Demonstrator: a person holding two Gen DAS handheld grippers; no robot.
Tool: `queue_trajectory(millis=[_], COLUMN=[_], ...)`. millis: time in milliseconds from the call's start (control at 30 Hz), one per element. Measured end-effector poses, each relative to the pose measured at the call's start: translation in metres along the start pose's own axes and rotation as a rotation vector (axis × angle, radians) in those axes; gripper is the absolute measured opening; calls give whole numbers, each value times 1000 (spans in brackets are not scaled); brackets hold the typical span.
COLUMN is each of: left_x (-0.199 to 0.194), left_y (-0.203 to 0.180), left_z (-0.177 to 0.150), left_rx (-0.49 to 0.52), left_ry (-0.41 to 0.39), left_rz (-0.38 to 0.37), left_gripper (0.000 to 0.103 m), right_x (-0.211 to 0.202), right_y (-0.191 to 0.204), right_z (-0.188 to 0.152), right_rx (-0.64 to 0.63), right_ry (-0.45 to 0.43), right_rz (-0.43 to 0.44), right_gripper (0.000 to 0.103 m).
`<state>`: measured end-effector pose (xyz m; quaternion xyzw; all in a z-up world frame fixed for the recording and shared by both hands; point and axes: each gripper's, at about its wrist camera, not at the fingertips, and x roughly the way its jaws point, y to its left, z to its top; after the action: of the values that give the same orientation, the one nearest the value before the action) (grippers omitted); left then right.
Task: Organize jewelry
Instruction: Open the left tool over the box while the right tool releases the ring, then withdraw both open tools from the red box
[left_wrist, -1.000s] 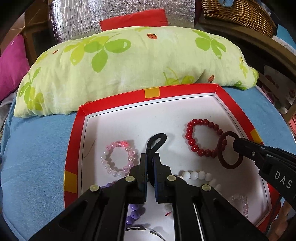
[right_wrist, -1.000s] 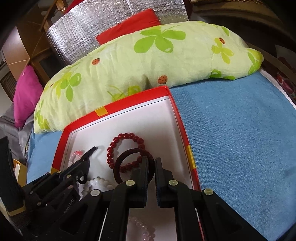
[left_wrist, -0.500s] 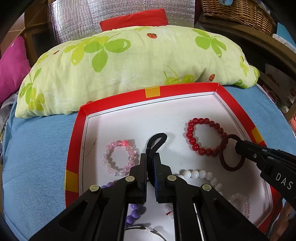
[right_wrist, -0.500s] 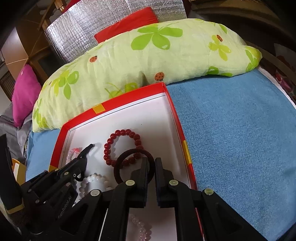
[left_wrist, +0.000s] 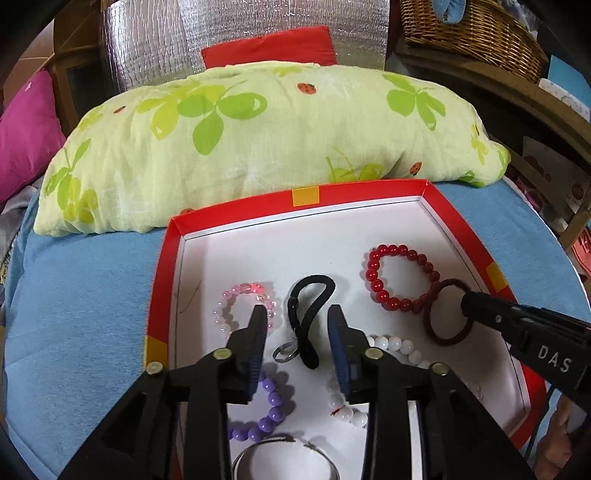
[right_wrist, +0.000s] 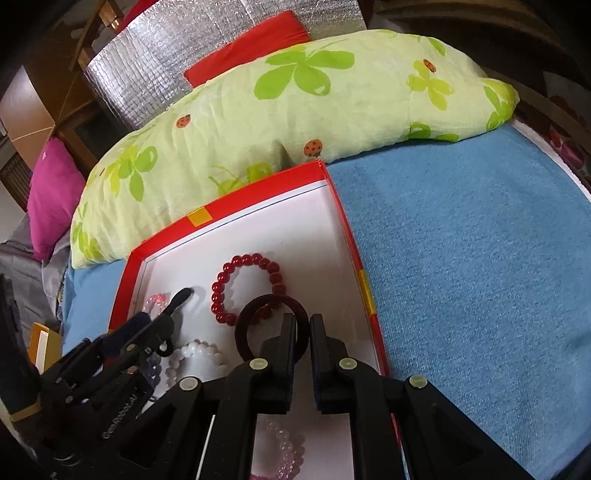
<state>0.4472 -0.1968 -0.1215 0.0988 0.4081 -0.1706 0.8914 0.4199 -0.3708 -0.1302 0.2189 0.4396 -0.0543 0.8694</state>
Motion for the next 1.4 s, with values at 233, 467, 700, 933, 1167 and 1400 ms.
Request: queue_trajectory(millis=[233,467,700,933,1167,1400], left_x=[-18,-42,-69,-95,-125,-165], left_y=[7,13,24,32,39,36], left_z=[-6,-16,-22,-34,-59,-96], left_rx=[-1,-30,-64,-86,-131,-161], left_ry=[-5,-20,-36,-47,-57,-91], left_rz=[15,32,35,80,122,143], left_gripper=[44,65,71,72,72,72], right_x=[-6,-17,-32,-50,-78,-125], right_y=[1,3,9,29,36,40], right_z=[-5,-8,-14,-30,-59,-98], right_rx=[1,-8,-41,-152,-240,-330], right_ry=[5,-18,-56,-70,-82,-137], right_rz=[7,13,28,53,58,47], right_gripper=[13,14,26,27,27,27])
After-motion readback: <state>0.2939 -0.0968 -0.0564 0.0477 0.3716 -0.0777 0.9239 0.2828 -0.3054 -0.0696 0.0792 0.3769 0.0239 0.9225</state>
